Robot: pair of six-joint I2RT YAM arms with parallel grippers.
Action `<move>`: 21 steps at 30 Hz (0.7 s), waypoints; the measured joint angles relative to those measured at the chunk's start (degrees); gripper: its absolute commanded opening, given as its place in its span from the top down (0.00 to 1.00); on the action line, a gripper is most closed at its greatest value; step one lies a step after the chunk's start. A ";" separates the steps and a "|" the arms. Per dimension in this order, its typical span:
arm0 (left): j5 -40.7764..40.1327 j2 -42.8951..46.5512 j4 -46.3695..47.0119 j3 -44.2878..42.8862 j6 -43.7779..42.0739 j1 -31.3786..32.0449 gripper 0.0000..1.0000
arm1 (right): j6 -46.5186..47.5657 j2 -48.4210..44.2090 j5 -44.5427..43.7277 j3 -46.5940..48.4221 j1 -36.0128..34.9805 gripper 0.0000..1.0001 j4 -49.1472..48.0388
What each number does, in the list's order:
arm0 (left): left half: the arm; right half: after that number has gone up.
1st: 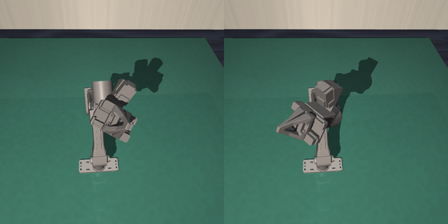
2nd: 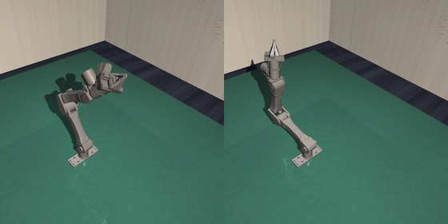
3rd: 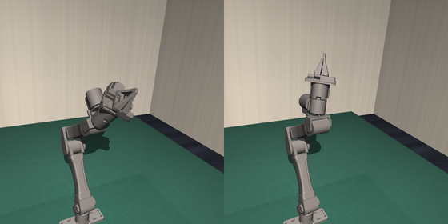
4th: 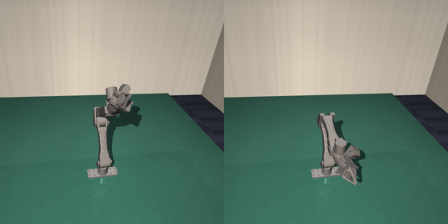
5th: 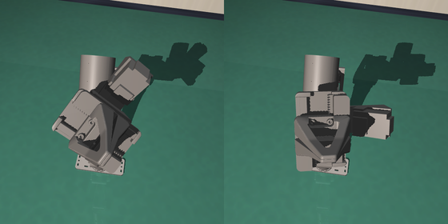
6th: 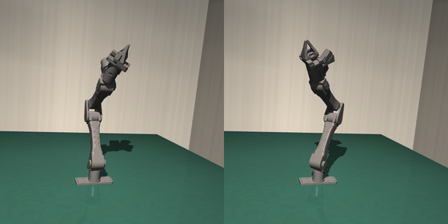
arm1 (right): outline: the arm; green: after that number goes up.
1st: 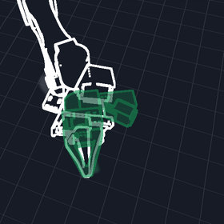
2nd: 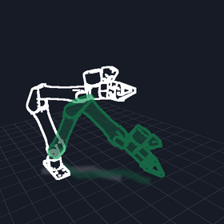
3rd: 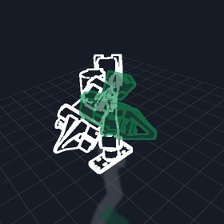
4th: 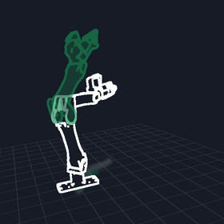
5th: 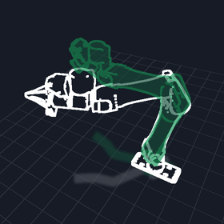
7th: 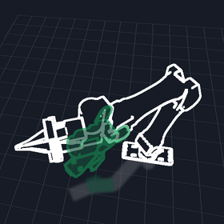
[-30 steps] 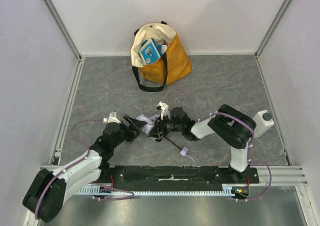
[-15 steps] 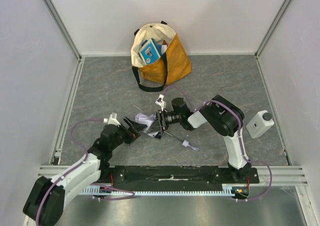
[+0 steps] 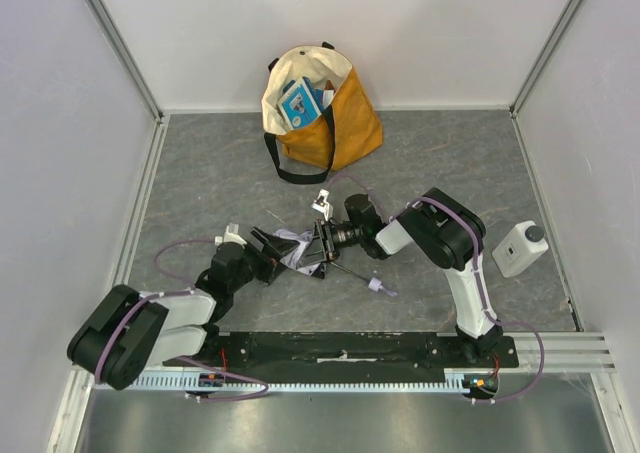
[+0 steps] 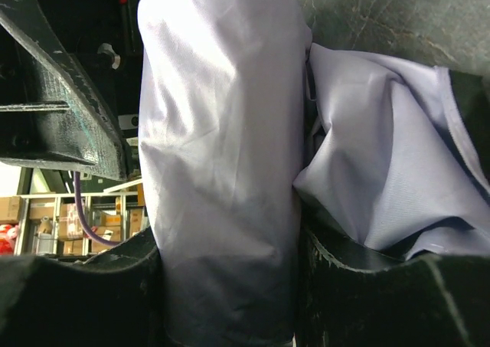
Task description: Put away the umbrella
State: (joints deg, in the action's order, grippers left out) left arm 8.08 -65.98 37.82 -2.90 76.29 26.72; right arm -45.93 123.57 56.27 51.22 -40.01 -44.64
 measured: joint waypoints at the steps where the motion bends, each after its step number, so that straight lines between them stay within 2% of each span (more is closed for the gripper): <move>1: -0.07 -1.22 1.16 -0.13 0.46 0.07 0.05 | -0.61 0.15 0.24 -0.02 0.04 1.00 -0.42; 11: -3.26 -10.58 11.19 -0.39 5.14 2.21 0.10 | -10.25 1.81 1.05 -1.73 0.94 1.00 -9.01; 16: -3.06 -19.82 21.68 -0.42 6.95 2.27 0.16 | -16.09 2.89 0.63 -2.99 1.53 1.00 -14.47; 21: -2.71 -26.93 31.54 -0.39 7.87 2.29 0.16 | -17.57 2.91 0.24 -3.65 2.01 1.00 -15.54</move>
State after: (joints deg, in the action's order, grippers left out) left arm 5.37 -92.90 69.36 -3.29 84.16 29.02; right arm -63.51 126.48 56.51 47.57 -38.00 -60.18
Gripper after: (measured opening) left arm 0.837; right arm 0.508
